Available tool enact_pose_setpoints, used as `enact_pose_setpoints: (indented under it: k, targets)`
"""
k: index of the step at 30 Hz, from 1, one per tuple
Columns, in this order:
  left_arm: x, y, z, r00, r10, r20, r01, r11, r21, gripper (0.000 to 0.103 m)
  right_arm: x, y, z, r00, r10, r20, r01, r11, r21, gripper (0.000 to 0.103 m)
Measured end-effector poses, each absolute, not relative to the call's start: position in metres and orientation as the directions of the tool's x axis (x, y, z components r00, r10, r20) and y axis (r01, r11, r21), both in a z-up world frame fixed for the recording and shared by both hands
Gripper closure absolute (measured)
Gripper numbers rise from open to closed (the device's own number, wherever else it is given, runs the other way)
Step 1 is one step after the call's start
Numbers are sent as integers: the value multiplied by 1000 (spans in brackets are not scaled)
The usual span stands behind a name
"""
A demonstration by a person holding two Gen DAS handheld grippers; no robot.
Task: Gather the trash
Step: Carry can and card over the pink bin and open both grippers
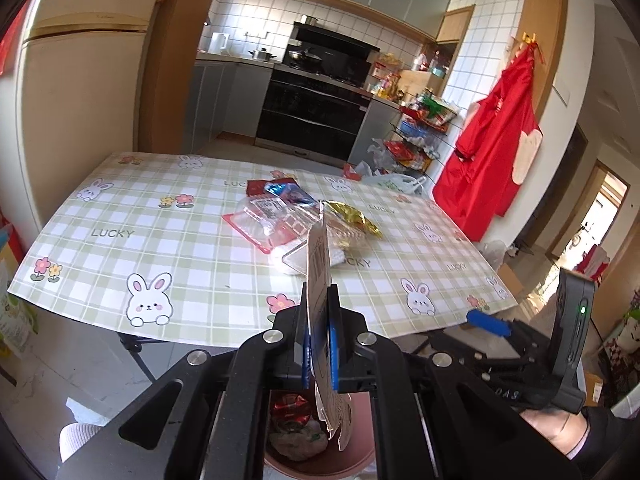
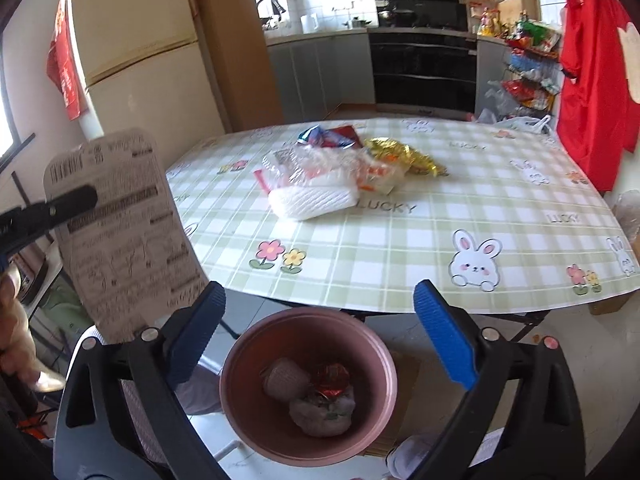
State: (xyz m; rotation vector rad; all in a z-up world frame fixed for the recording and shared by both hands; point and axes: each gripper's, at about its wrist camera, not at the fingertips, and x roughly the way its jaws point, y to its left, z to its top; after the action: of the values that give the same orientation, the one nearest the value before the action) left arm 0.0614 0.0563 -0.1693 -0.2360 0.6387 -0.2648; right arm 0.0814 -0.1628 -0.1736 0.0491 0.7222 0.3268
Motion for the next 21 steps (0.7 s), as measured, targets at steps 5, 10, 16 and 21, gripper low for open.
enact_pose_setpoints:
  k: [5,10,16,21]
  targets:
    - [58,37,-177,740,-346,-577,215,934,-284,96,74,-172,-164,748,282,-601,-248,958,141,6]
    - [59,18,-182,699,-389,-600,268,920,-285,96,73,-178,-163,760,274,-590,-228,962,153,6]
    - [68,3,-196,640,-439,-631,316,898,-305,45,76,-184,-167,752,270,-602,-210,963,170,6]
    - [70,19,-197,675,-388,-627,246,920,-304,34,75,-183,-168,751,274,-601,-214,962,171,6]
